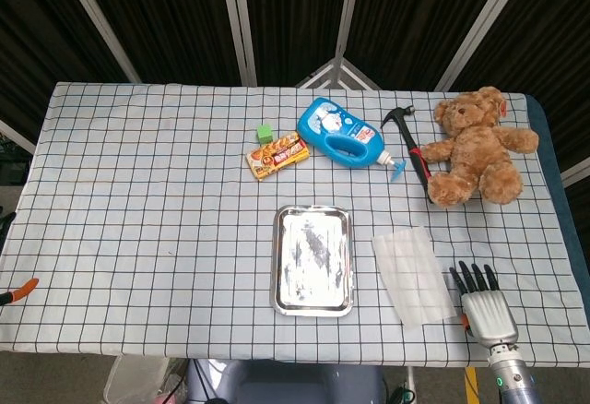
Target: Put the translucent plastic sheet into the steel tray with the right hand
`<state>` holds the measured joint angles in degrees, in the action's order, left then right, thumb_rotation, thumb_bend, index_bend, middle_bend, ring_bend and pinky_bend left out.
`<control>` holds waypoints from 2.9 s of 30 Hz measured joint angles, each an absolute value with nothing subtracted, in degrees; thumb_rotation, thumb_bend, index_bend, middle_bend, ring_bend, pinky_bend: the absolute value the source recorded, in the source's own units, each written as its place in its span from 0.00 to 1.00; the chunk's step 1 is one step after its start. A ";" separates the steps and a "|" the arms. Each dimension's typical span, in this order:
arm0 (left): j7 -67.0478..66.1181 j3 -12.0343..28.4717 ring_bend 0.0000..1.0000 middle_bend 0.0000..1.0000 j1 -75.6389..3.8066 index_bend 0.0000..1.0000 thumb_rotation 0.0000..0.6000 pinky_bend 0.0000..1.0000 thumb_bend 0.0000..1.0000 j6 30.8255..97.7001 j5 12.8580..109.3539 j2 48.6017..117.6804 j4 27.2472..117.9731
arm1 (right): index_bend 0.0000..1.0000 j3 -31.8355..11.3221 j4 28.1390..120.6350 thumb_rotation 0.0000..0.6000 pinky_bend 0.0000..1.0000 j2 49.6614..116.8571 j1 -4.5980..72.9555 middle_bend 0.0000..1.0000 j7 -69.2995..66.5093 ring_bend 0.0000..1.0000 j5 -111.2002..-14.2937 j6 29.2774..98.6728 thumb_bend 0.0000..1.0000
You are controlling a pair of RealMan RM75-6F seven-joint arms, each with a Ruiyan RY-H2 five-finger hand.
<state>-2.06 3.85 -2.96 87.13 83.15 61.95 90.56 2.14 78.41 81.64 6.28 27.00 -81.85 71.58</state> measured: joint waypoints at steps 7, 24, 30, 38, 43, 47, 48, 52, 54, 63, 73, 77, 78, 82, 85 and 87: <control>-1.81 3.84 0.00 0.00 -2.90 0.00 1.00 0.00 0.00 87.17 83.15 61.88 90.60 | 0.00 2.03 77.39 1.00 0.00 82.83 6.73 0.00 25.62 0.00 -81.75 70.98 0.41; -1.98 3.92 0.00 0.00 -3.01 0.00 1.00 0.00 0.00 86.81 82.74 61.92 90.82 | 0.00 3.37 77.33 1.00 0.00 84.22 6.89 0.00 19.73 0.00 -87.30 74.48 0.41; -1.98 3.94 0.00 0.00 -3.04 0.00 1.00 0.00 0.00 86.62 82.57 61.90 90.93 | 0.12 3.33 77.58 1.00 0.00 84.11 7.07 0.00 18.76 0.00 -88.02 74.89 0.41; -2.01 3.95 0.00 0.00 -3.03 0.00 1.00 0.00 0.00 86.58 82.45 61.90 91.00 | 0.31 3.50 74.72 1.00 0.00 86.10 7.57 0.05 14.94 0.00 -90.45 76.16 0.41; -1.85 4.02 0.00 0.00 -3.06 0.00 1.00 0.00 0.00 86.51 82.33 61.88 90.98 | 0.48 3.74 73.07 1.00 0.00 87.79 7.96 0.11 12.01 0.00 -92.68 77.55 0.41; -1.66 4.06 0.00 0.00 -3.08 0.00 1.00 0.00 0.00 86.50 82.34 61.84 90.95 | 0.60 4.06 72.32 1.00 0.00 88.42 8.15 0.15 10.57 0.00 -93.96 78.49 0.45; -1.61 4.06 0.00 0.00 -3.09 0.00 1.00 0.00 0.00 86.51 82.36 61.84 90.94 | 0.62 4.15 72.15 1.00 0.00 88.53 8.19 0.15 10.15 0.00 -94.28 78.80 0.46; -1.46 4.07 0.00 0.00 -3.08 0.00 1.00 0.00 0.00 86.53 82.38 61.85 90.91 | 0.66 4.31 71.82 1.00 0.00 88.61 8.30 0.16 9.14 0.00 -94.95 79.39 0.49; -1.38 4.08 0.00 0.00 -3.09 0.00 1.00 0.00 0.00 86.51 82.33 61.86 90.95 | 0.66 4.36 71.86 1.00 0.00 88.47 8.36 0.16 8.87 0.00 -95.16 79.56 0.49; -1.32 4.11 0.00 0.00 -3.07 0.00 1.00 0.00 0.00 86.58 82.33 61.88 90.96 | 0.66 4.14 73.59 1.00 0.00 87.45 8.99 0.16 8.24 0.00 -96.72 81.03 0.50; -1.15 4.15 0.00 0.00 -3.12 0.00 1.00 0.00 0.00 86.48 82.27 61.87 90.89 | 0.66 -0.17 84.36 1.00 0.00 83.79 12.23 0.17 9.99 0.00 -98.89 83.28 0.50; -1.14 4.15 0.00 0.00 -3.11 0.00 1.00 0.00 0.00 86.54 82.33 61.86 90.88 | 0.66 -2.54 91.04 1.00 0.00 81.93 14.18 0.17 12.66 0.00 -99.10 82.82 0.50; -1.13 4.15 0.00 0.00 -3.12 0.00 1.00 0.00 0.00 86.51 82.30 61.86 90.87 | 0.66 -3.42 93.06 1.00 0.00 81.50 14.91 0.17 13.71 0.00 -99.02 82.42 0.50; -1.10 4.17 0.00 0.00 -3.19 0.00 1.00 0.00 0.00 86.37 82.26 61.86 90.85 | 0.66 -6.14 98.87 1.00 0.00 80.86 17.19 0.17 16.97 0.00 -98.00 80.59 0.50; -1.04 4.19 0.00 0.00 -3.25 0.00 1.00 0.00 0.00 86.22 82.19 61.85 90.87 | 0.66 -7.27 103.04 1.00 0.00 81.24 18.40 0.17 18.71 0.00 -96.98 79.32 0.50; -0.93 4.19 0.00 0.00 -3.31 0.00 1.00 0.00 0.00 86.06 82.13 61.82 90.86 | 0.66 -7.39 105.17 1.00 0.00 82.04 19.05 0.17 20.30 0.00 -96.71 78.48 0.50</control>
<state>-0.93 4.19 -3.31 86.06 82.13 61.82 90.86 -7.39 105.17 82.04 19.05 20.30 -96.71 78.48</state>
